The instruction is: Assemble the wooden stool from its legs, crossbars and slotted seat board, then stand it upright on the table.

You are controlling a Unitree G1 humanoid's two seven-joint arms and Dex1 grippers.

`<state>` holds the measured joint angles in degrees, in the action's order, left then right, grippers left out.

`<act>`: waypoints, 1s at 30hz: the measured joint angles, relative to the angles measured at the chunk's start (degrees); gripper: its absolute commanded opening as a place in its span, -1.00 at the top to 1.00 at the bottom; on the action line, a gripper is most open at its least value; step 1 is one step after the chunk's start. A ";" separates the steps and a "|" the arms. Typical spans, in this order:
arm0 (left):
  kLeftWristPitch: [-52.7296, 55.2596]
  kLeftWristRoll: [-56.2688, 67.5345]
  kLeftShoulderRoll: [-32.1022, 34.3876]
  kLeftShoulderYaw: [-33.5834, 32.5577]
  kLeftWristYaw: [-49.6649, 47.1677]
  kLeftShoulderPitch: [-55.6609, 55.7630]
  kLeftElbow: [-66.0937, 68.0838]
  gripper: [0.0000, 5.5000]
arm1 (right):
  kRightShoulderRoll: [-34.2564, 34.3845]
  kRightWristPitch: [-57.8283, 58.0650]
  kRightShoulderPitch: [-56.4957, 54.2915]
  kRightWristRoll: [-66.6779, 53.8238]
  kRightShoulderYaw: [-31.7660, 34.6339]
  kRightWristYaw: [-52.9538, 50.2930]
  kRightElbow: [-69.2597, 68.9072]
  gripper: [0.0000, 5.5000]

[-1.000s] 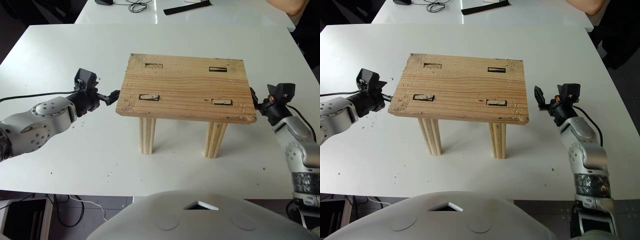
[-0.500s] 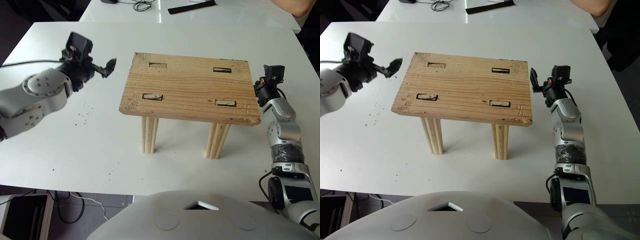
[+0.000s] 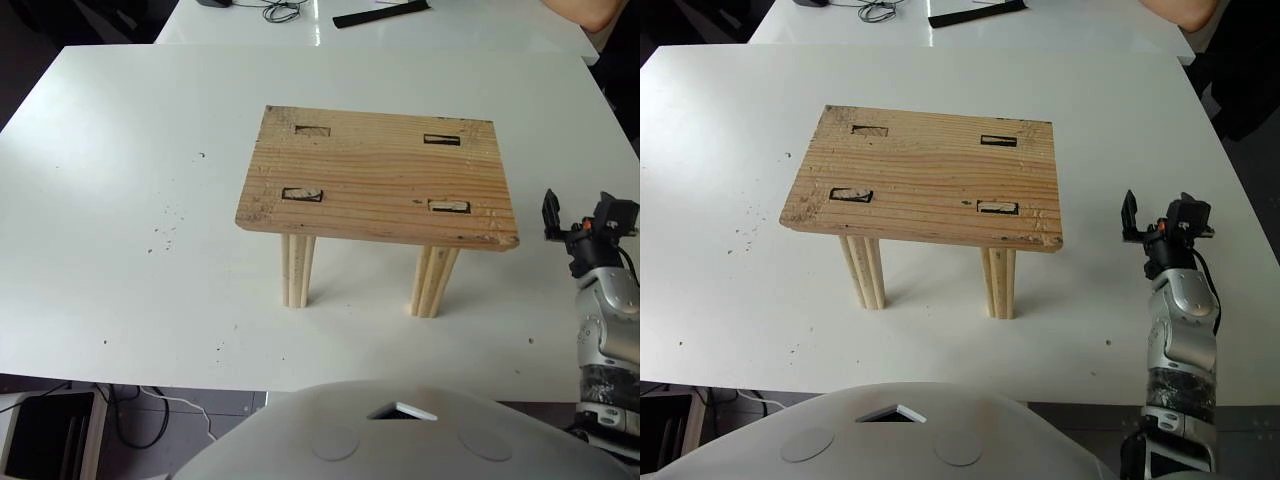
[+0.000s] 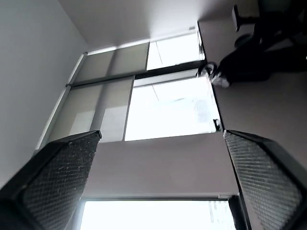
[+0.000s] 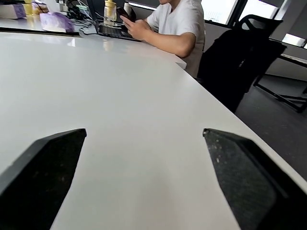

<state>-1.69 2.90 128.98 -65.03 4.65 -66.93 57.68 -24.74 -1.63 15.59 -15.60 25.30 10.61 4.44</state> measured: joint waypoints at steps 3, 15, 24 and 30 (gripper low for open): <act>1.01 -9.83 -3.25 13.54 0.24 2.38 12.11 -0.73 | -0.09 -1.19 6.90 -0.22 6.71 -0.09 -1.46 -0.64; 4.68 -39.07 -31.52 60.05 1.04 37.19 15.34 -0.73 | -1.19 -1.26 1.74 -1.21 8.03 1.63 -2.12 -0.64; 0.61 -33.74 -71.42 63.27 -5.39 78.15 12.21 -0.73 | -1.11 -0.03 -3.96 -0.90 2.67 2.75 -1.56 -0.64; -4.72 -15.67 -100.12 59.41 2.43 102.61 4.02 -0.73 | -0.09 1.63 -14.13 1.11 -4.85 3.82 2.00 -0.64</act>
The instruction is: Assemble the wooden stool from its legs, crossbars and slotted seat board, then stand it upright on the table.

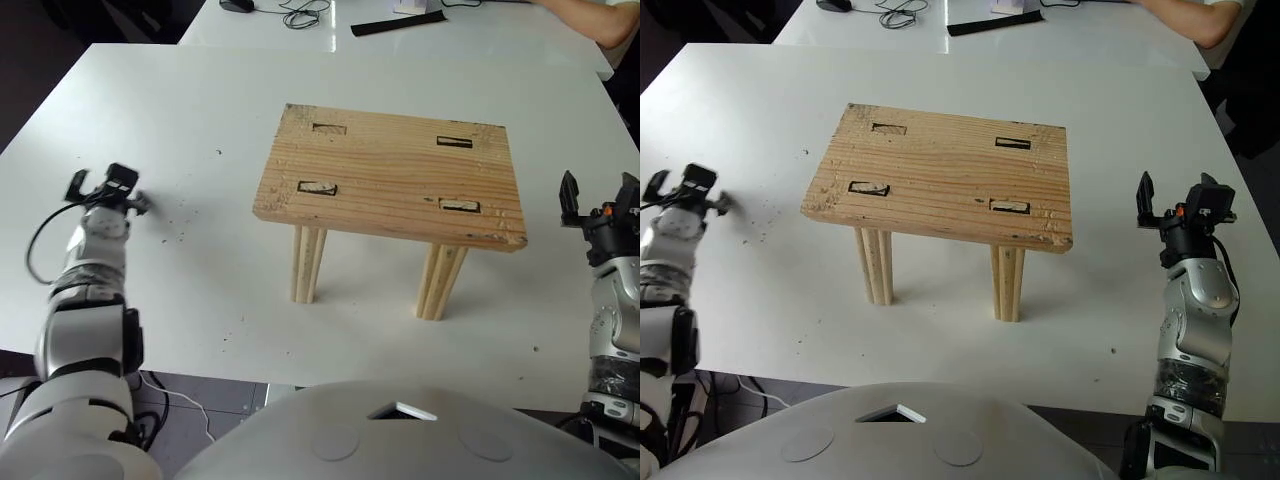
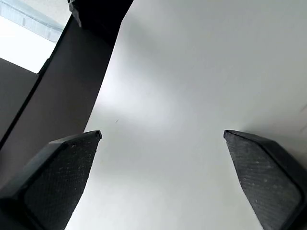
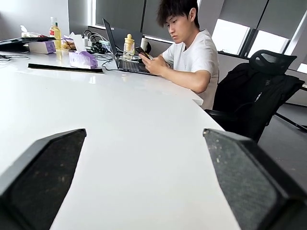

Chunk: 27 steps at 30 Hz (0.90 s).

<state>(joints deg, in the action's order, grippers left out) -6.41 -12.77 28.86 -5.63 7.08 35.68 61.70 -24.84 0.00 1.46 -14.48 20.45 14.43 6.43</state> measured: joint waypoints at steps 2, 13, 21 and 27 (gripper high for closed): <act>-2.51 3.79 -7.21 0.80 4.71 2.83 -5.41 -0.73 | 2.40 -0.10 -2.67 0.75 -2.89 0.37 1.76 -0.64; -13.79 9.97 -16.63 0.16 3.80 -8.70 -12.24 -0.73 | 11.91 -8.59 -9.62 5.98 -8.72 -4.57 14.36 -0.64; -19.51 11.73 -19.23 -3.76 -5.86 -15.86 -15.49 -0.73 | 16.27 -13.22 -9.64 11.76 -12.16 -10.68 16.46 -0.64; -21.73 11.76 -21.79 -3.05 -6.80 -15.75 -15.82 -0.73 | 17.44 -14.82 -12.45 11.30 -12.23 -10.57 19.34 -0.64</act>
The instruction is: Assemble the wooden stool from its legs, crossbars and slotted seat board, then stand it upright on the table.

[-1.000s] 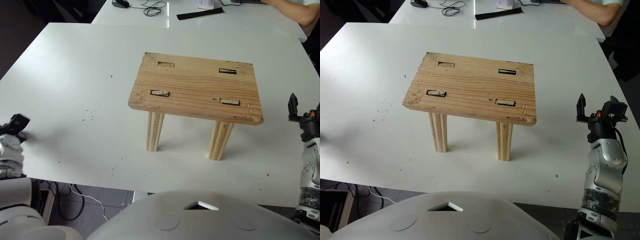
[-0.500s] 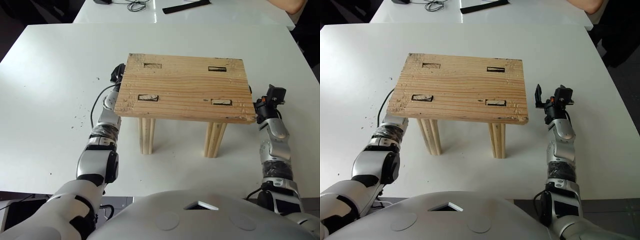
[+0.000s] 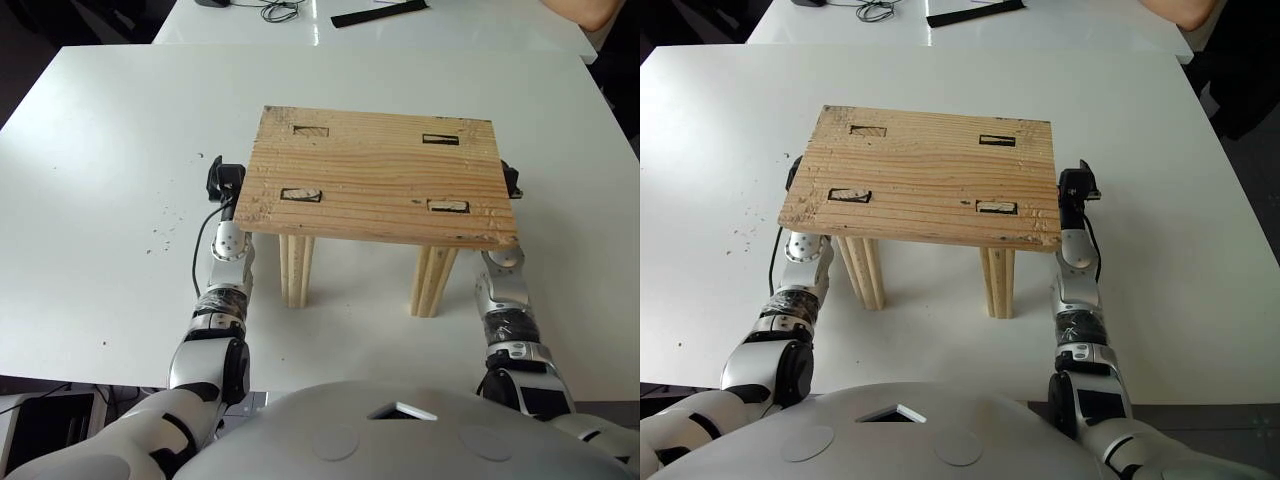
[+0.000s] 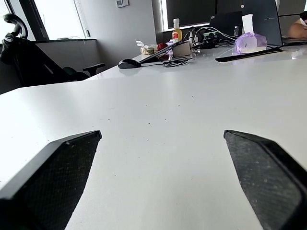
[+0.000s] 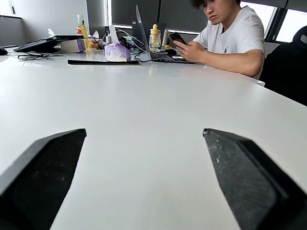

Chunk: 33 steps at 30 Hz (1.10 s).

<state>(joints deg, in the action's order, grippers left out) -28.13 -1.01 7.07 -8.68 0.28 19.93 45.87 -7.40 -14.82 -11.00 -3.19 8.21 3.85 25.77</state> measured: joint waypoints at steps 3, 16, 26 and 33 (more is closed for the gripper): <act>-0.34 0.81 0.06 -0.03 1.09 0.11 0.01 -0.73 | 0.00 -0.56 -1.13 -0.44 0.07 0.96 0.85 -0.64; -2.52 1.85 1.36 -0.11 2.44 4.17 3.71 -0.73 | -0.46 -3.89 -7.48 -0.37 0.25 1.65 9.25 -0.64; -3.42 1.73 1.01 0.92 2.22 4.59 4.93 -0.73 | -0.91 -5.99 -8.43 0.79 0.23 0.78 14.38 -0.64; -3.71 1.94 1.40 0.89 2.49 4.58 4.82 -0.73 | -0.19 -6.79 -8.28 0.98 -1.18 1.62 14.39 -0.64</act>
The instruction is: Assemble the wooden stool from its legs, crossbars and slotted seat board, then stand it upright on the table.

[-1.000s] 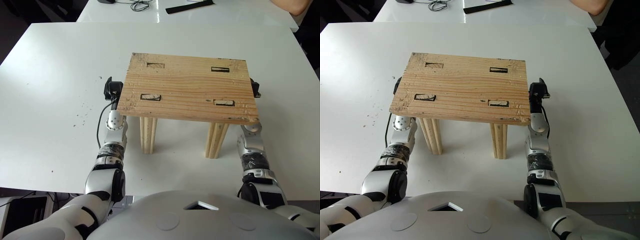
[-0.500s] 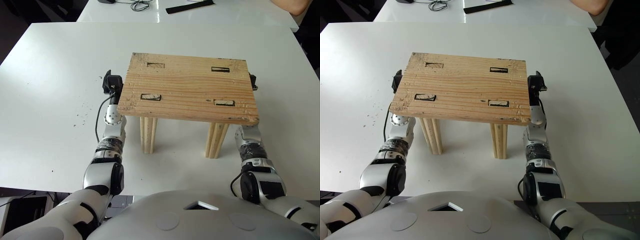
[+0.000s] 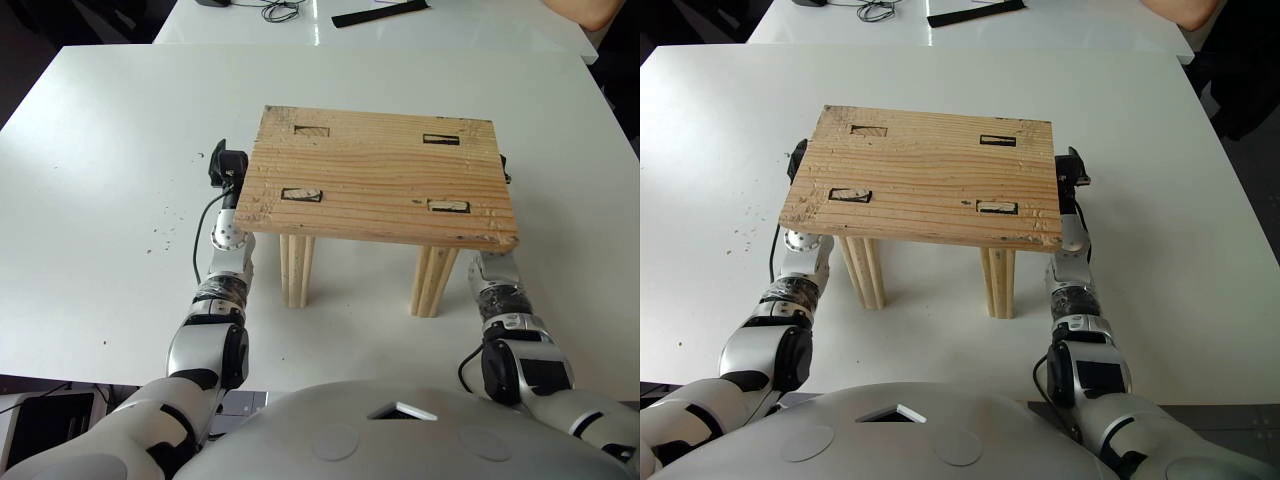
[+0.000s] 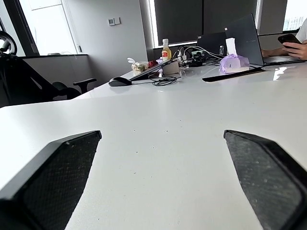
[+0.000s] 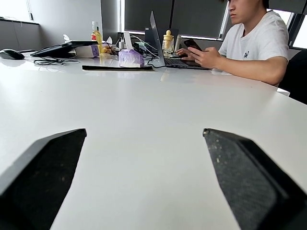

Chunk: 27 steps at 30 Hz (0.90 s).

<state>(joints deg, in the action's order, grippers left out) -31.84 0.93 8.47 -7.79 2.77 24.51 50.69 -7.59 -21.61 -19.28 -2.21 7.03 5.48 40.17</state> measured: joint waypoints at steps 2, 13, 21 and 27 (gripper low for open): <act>0.02 0.13 0.00 -0.01 0.35 0.00 0.00 -0.73 | 0.56 -0.33 0.03 0.21 -0.26 -0.27 0.00 -0.64; -0.10 0.00 -0.35 0.07 -0.03 1.07 0.74 -0.73 | 0.29 -1.22 -2.37 0.26 -0.30 0.57 2.71 -0.64; -0.11 -0.06 -1.74 0.52 -0.17 1.26 1.18 -0.73 | -0.14 -1.37 -2.81 -0.89 1.47 -0.69 4.31 -0.64; -0.13 -0.07 -2.52 1.02 -0.13 1.14 1.16 -0.73 | -0.19 -1.36 -2.60 -0.58 1.41 -1.18 3.36 -0.64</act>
<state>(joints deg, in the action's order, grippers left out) -31.97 0.86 5.95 -6.77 2.65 25.65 51.85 -7.78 -22.97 -21.88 -2.80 8.44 4.30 43.53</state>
